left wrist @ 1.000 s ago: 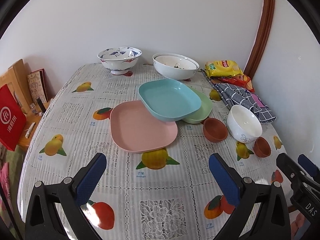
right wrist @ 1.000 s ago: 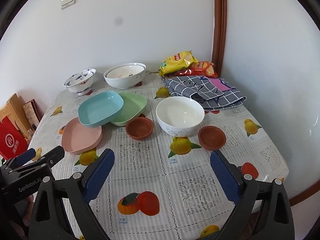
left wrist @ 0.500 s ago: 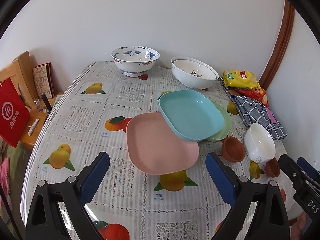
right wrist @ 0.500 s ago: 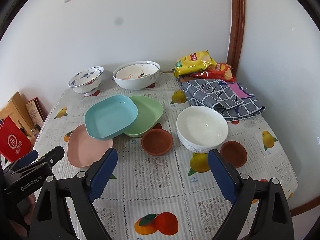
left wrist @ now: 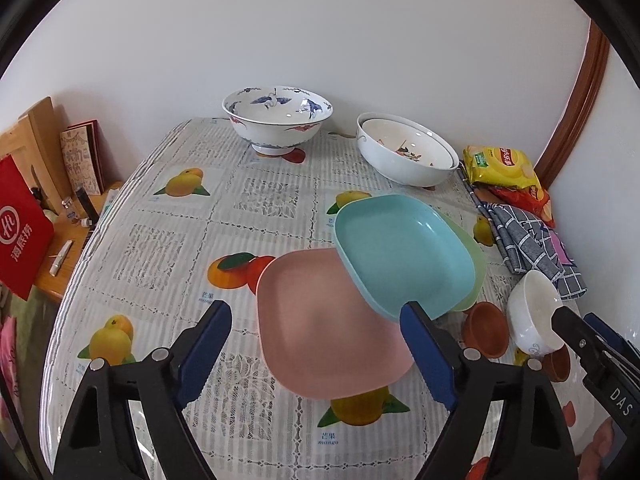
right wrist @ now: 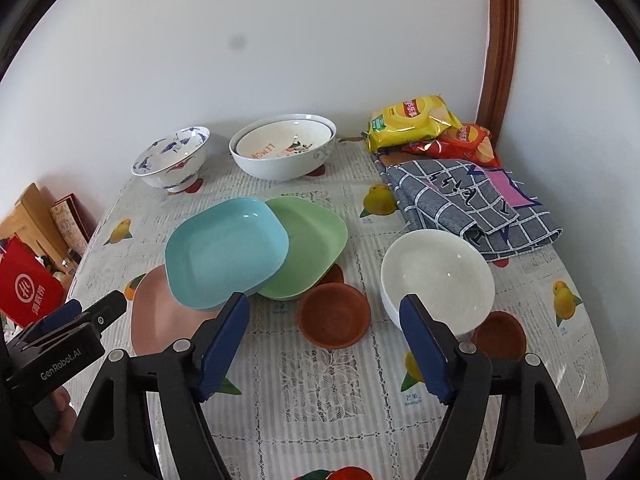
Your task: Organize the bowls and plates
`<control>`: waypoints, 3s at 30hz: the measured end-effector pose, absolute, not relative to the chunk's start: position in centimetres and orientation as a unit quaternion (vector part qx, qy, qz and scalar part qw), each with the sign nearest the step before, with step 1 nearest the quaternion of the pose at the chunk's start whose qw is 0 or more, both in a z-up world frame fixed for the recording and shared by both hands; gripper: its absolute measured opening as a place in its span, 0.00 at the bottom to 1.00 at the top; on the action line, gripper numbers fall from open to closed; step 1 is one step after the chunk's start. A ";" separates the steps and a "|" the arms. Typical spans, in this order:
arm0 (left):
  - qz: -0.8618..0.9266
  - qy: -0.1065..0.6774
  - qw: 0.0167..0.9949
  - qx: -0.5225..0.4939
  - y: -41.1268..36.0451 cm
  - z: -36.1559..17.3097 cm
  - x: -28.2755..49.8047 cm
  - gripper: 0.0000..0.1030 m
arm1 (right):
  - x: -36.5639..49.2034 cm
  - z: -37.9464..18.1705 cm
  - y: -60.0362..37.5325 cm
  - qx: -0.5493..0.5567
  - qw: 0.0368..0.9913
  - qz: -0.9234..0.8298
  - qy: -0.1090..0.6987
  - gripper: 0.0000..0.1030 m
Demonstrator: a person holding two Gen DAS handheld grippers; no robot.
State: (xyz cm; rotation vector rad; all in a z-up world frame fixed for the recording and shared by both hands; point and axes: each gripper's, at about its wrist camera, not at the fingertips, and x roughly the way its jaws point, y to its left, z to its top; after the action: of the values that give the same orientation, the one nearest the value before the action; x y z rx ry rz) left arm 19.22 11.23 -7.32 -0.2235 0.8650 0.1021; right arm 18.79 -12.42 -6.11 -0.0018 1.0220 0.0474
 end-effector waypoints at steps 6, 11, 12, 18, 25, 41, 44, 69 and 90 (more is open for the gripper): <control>0.056 0.422 0.897 -0.116 11.8 -7.9 21.2 0.74 | 20.8 -7.3 -12.5 0.005 0.866 0.025 0.499 0.63; 0.051 0.429 0.892 -0.133 12.3 -8.5 22.9 0.69 | 22.4 -8.3 -12.7 0.013 0.863 0.027 0.504 0.59; 0.052 0.430 0.891 -0.136 12.4 -8.6 23.2 0.69 | 22.7 -8.5 -12.8 0.014 0.864 0.028 0.503 0.58; 0.054 0.434 0.890 -0.131 12.1 -9.3 25.5 0.68 | 24.4 -10.2 -12.1 0.016 0.859 0.041 0.511 0.53; 0.048 0.446 0.885 -0.122 11.6 -10.4 27.9 0.62 | 26.2 -12.6 -11.0 0.020 0.847 0.058 0.528 0.45; 0.034 0.469 0.874 -0.126 10.9 -13.3 30.9 0.55 | 28.9 -16.9 -9.1 0.007 0.832 0.066 0.550 0.42; 0.033 0.468 0.874 -0.128 10.8 -13.5 31.1 0.49 | 28.9 -17.4 -9.1 0.013 0.828 0.072 0.556 0.31; -0.007 0.441 0.886 -0.144 10.3 -9.6 27.0 0.09 | 25.4 -12.6 -9.7 0.048 0.849 0.074 0.521 0.10; -0.031 0.411 0.901 -0.137 8.5 -5.9 21.4 0.10 | 19.7 -7.1 -11.7 0.066 0.871 0.054 0.484 0.10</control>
State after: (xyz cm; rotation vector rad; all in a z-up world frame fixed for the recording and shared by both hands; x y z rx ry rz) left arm 21.40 8.51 -5.87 -0.2824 0.8503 -0.0650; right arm 19.71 -11.71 -7.14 0.1386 1.0119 0.1124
